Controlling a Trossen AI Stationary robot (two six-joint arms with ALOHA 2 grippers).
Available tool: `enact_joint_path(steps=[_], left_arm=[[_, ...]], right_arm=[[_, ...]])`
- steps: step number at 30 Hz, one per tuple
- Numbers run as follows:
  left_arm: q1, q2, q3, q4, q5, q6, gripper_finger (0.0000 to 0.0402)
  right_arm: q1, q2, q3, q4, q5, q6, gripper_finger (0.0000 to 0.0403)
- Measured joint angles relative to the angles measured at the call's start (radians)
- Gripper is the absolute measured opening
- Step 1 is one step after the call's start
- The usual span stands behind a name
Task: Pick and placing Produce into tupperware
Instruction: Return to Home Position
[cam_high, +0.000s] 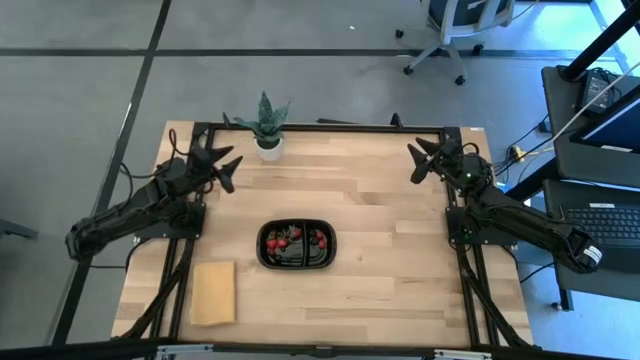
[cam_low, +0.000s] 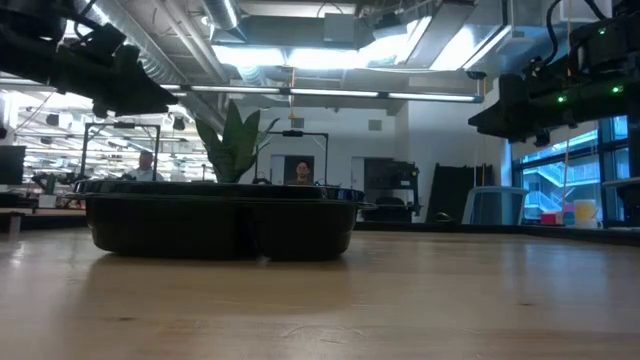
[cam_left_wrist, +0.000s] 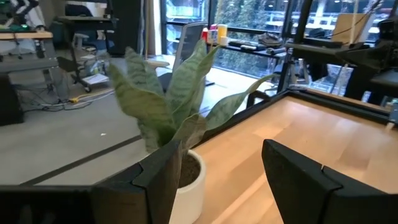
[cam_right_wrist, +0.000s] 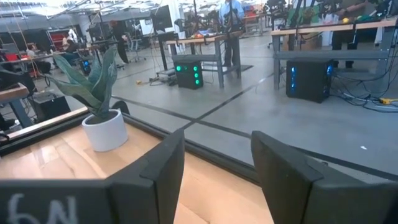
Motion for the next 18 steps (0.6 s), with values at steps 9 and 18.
enact_joint_path(steps=[9, 18], left_arm=[[0.0, -0.125, 0.0, -0.113, -0.031, -0.004, 0.0215], [0.0, -0.124, 0.0, -0.218, -0.075, -0.071, 0.0215]], right_arm=[[0.0, 0.0, 0.0, -0.001, 0.0, 0.003, 0.0187], [0.0, -0.001, 0.0, 0.0, -0.021, 0.008, 0.0187]])
